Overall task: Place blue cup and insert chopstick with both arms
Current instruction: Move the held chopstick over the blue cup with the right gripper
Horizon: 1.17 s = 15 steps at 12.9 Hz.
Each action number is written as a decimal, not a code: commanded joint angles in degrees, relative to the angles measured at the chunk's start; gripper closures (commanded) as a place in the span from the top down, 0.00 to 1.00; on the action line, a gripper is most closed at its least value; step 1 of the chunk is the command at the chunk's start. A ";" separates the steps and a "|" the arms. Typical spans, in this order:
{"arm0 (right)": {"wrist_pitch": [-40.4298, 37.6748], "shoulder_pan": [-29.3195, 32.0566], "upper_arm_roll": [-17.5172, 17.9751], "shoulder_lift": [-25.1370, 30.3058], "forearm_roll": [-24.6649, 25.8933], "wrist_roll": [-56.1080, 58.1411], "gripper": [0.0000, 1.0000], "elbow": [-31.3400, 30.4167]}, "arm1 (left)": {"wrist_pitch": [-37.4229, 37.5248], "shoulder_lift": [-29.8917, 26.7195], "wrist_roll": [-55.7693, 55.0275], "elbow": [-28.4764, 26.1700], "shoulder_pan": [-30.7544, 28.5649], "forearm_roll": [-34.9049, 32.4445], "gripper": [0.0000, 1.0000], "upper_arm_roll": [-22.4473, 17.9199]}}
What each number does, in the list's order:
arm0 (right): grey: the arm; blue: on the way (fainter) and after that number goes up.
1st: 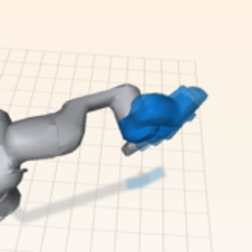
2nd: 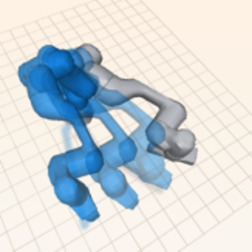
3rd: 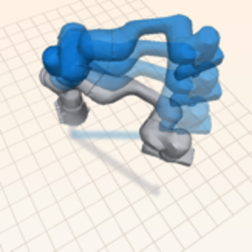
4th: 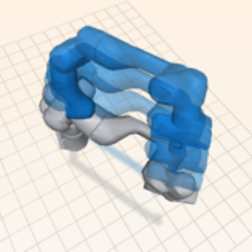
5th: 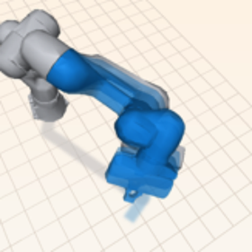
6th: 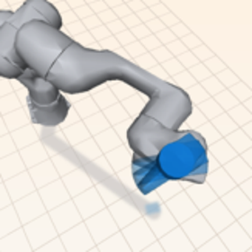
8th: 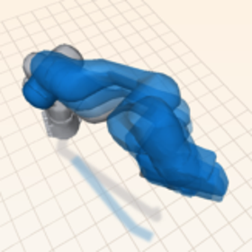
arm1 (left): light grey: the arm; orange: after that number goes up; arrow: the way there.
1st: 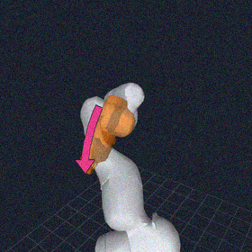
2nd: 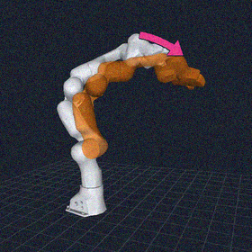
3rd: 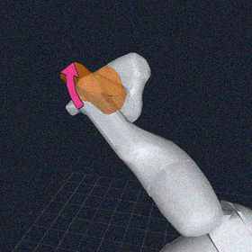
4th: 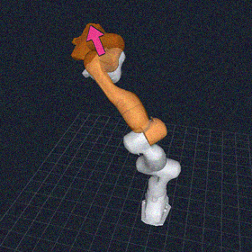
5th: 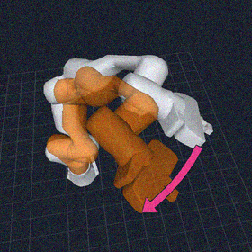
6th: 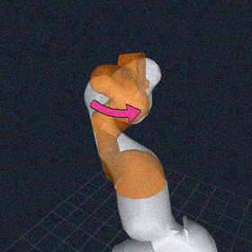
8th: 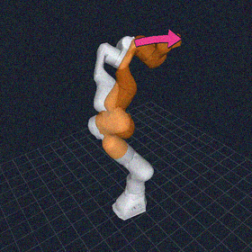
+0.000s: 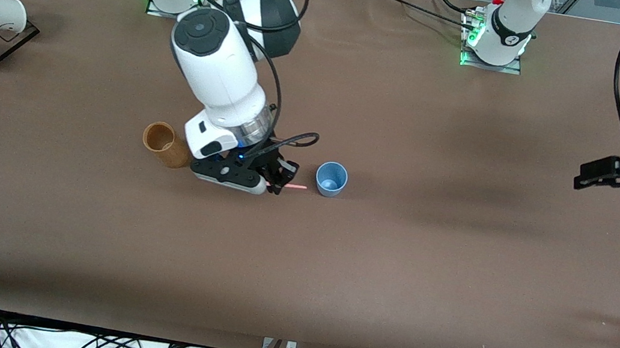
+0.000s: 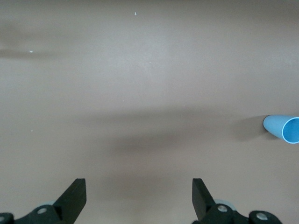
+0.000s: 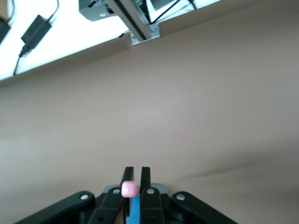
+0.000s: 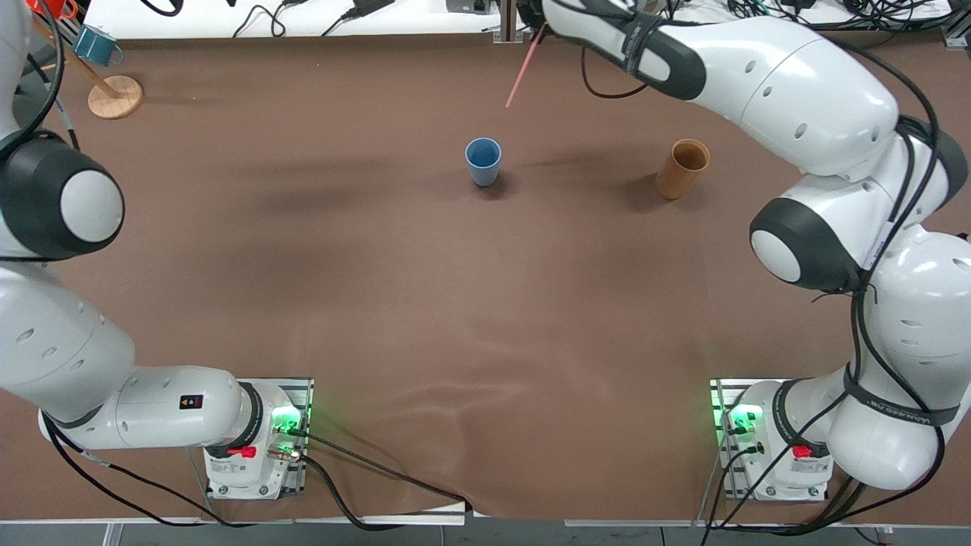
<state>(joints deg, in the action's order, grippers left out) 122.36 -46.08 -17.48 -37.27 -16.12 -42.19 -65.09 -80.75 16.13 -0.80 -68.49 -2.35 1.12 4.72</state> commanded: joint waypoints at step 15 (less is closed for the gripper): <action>3.77 -3.67 1.13 -4.30 0.65 -7.38 0.00 -2.33 | -7.06 -12.35 0.71 -20.11 -1.96 -0.76 1.00 1.08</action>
<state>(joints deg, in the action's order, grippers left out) 126.66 -49.25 -15.99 -41.99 -16.03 -48.98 -67.01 -86.86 4.92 -0.64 -87.32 -4.14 1.10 5.00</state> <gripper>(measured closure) 0.912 0.000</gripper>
